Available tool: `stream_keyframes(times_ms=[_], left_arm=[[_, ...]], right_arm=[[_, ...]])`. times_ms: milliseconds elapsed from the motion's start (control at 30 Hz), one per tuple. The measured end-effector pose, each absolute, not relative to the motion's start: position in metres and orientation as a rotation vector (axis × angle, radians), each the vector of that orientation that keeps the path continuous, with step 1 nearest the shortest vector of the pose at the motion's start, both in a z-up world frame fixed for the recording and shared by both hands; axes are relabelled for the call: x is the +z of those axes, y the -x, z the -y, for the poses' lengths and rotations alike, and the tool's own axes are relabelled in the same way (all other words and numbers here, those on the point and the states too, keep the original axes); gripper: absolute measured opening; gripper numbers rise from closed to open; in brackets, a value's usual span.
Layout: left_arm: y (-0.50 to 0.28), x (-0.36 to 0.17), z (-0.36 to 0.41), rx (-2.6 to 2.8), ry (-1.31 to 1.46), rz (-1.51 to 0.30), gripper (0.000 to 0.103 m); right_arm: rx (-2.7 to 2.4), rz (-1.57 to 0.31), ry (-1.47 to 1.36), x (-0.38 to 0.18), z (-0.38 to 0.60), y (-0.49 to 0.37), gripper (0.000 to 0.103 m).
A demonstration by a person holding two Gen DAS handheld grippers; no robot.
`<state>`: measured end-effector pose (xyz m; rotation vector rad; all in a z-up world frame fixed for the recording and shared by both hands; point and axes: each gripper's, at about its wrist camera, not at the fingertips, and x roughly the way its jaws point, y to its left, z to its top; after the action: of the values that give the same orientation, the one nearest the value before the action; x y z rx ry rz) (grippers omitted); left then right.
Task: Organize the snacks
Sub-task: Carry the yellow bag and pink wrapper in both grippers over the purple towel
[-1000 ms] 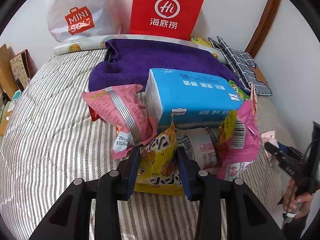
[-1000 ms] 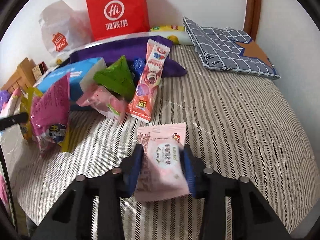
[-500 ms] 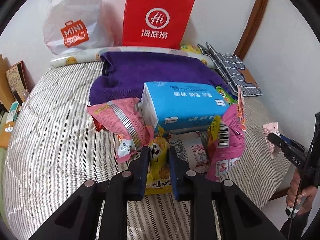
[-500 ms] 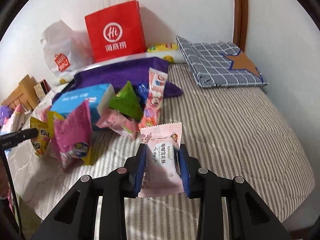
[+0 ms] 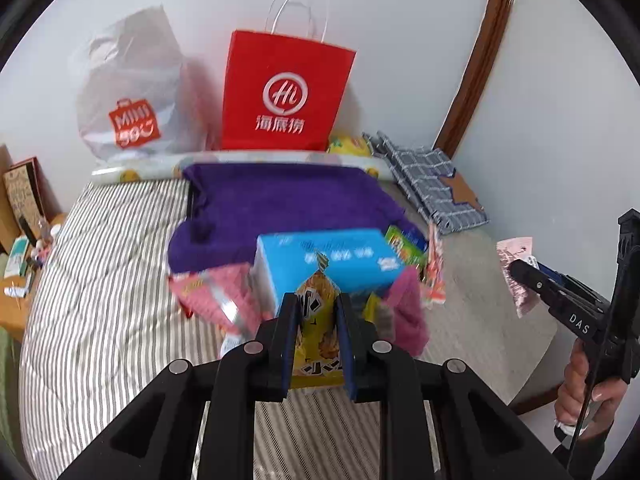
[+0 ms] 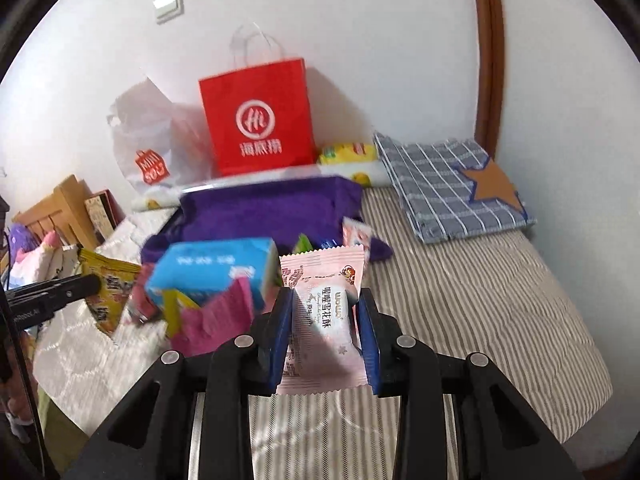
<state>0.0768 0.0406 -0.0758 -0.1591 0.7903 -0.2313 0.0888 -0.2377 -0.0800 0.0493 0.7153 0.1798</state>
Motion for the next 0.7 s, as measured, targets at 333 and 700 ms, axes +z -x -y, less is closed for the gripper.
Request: stream_keyframes(times_ms=[333, 700], left_arm=[[-0.116, -0.036, -0.03, -0.248, 0.172, -0.736, 0.018], [-0.177, -0.018, -0.047, -0.199, 0.186, -0.703, 0.018]], right_arm=[[0.274, -0.658, -0.06, -0.043, 0.208, -0.121, 0.032], [0.318, -0.617, -0.04, -0.024, 0.181, -0.188, 0.032]])
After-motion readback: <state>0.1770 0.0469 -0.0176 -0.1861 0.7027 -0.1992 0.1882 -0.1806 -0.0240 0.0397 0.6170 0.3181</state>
